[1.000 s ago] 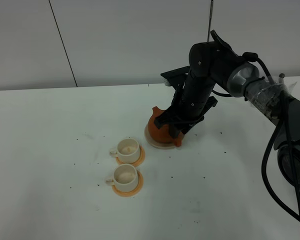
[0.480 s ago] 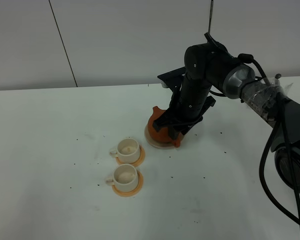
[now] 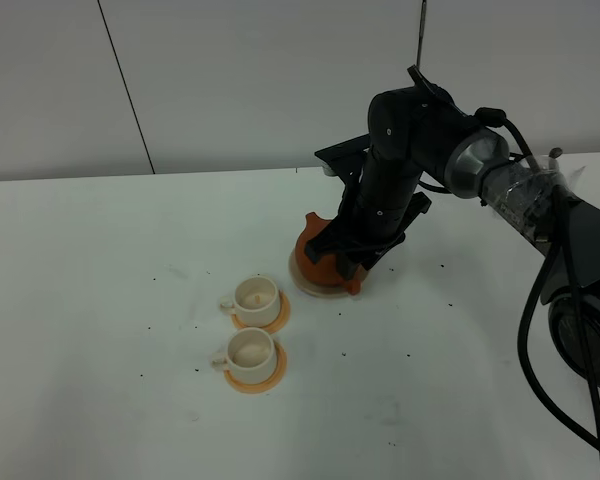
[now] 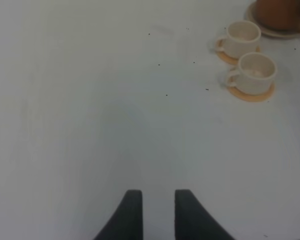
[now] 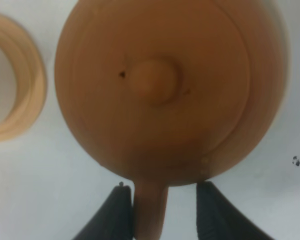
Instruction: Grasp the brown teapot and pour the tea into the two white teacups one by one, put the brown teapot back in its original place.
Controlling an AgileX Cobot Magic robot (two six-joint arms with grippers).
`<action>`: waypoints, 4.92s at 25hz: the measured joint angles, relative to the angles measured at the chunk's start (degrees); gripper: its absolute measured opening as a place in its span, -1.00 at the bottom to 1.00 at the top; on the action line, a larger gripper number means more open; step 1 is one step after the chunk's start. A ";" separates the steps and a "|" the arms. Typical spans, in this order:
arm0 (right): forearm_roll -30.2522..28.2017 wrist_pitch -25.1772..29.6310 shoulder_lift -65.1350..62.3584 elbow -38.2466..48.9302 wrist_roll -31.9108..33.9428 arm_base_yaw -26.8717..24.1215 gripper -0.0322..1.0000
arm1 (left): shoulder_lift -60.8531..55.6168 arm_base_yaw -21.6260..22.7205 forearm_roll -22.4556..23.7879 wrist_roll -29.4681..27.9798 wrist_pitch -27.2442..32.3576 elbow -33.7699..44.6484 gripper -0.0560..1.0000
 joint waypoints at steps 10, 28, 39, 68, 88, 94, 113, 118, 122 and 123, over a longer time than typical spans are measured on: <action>-0.62 0.06 0.26 0.00 0.51 0.39 -0.36 | 0.00 0.00 0.00 0.00 0.00 0.00 -0.46; 0.54 0.23 0.44 0.00 0.64 0.39 -0.50 | 0.00 0.00 0.00 0.00 0.00 0.00 -0.46; 1.51 0.23 0.46 0.00 0.53 0.39 -0.75 | 0.00 0.00 0.00 0.00 0.00 0.00 -0.46; 1.94 0.23 0.46 0.00 0.15 0.39 -0.75 | 0.00 0.00 0.00 0.00 0.00 0.00 -0.46; 2.77 -0.17 -1.62 0.00 -0.44 0.83 -0.75 | 0.00 0.00 0.00 0.00 0.00 0.00 -0.46; 2.77 -0.17 -2.48 0.00 -0.49 0.83 -0.75 | 0.00 0.00 0.00 0.00 0.00 0.00 -0.46; 4.91 -0.01 -9.10 0.00 -9.86 1.33 -0.75 | 0.00 0.00 0.00 0.00 0.00 0.00 -0.46; 4.81 -0.01 -10.05 0.00 -14.42 3.46 -0.75 | 0.00 0.00 0.00 0.05 0.00 0.00 -0.46; 4.48 0.05 -10.97 0.00 -17.43 4.55 -0.75 | 0.00 0.00 0.00 0.05 0.00 0.00 -0.46; 4.21 0.05 -11.12 0.00 -18.09 4.91 -0.75 | 0.00 0.00 0.00 0.05 0.00 0.00 -0.46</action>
